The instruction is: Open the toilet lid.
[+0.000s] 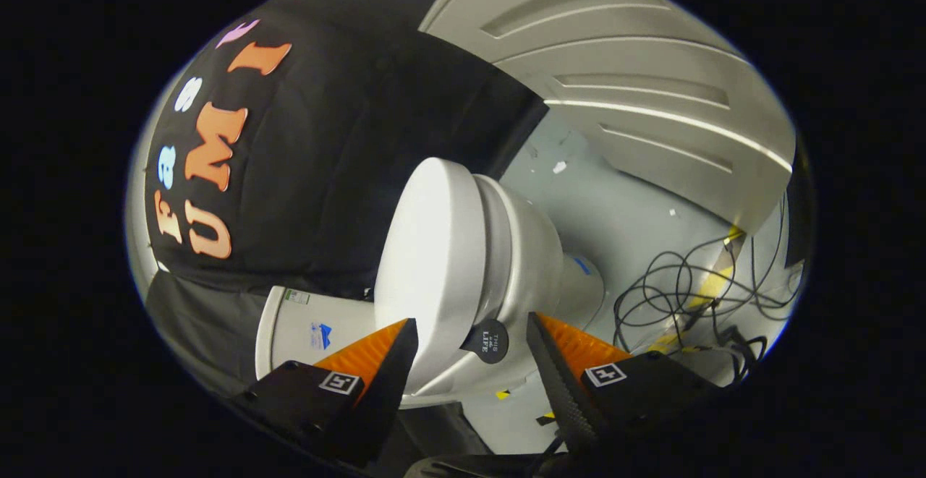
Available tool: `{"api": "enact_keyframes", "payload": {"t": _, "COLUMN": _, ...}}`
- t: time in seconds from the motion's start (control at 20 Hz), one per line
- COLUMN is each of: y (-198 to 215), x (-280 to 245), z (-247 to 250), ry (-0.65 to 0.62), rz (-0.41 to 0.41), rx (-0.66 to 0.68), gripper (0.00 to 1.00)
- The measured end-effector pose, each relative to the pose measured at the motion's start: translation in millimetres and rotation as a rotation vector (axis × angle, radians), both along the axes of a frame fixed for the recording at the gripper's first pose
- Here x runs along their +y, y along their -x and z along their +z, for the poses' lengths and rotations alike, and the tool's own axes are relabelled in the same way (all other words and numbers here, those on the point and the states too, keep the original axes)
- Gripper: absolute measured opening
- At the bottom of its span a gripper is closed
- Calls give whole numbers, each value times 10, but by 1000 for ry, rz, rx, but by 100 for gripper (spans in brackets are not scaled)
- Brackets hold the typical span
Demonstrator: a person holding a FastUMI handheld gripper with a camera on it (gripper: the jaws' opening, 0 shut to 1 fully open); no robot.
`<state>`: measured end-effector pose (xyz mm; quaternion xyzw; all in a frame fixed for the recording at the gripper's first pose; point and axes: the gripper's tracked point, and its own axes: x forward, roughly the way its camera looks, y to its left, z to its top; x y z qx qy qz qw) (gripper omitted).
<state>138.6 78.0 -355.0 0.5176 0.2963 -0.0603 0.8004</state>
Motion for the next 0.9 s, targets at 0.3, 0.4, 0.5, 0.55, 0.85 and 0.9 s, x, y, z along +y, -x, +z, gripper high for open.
{"api": "enact_keyframes", "payload": {"t": 0.3, "y": 32, "x": 120, "z": -215, "ry": -112, "rz": 4, "rx": 61, "gripper": 96}}
{"api": "enact_keyframes", "payload": {"t": 0.4, "y": 33, "x": 229, "z": -144, "ry": -123, "rz": 24, "rx": 37, "gripper": 97}}
{"api": "enact_keyframes", "payload": {"t": 0.5, "y": -2, "x": 188, "z": -104, "ry": -128, "rz": 21, "rx": 10, "gripper": 90}}
{"api": "enact_keyframes", "payload": {"t": 0.55, "y": 24, "x": 177, "z": -120, "ry": -139, "rz": 16, "rx": 18, "gripper": 87}}
{"api": "enact_keyframes", "payload": {"t": 0.85, "y": 19, "x": 289, "z": -274, "ry": -176, "rz": 59, "rx": 85, "gripper": 85}}
{"api": "enact_keyframes", "payload": {"t": 0.9, "y": -60, "x": 290, "z": -255, "ry": -181, "rz": 40, "rx": 61, "gripper": 81}}
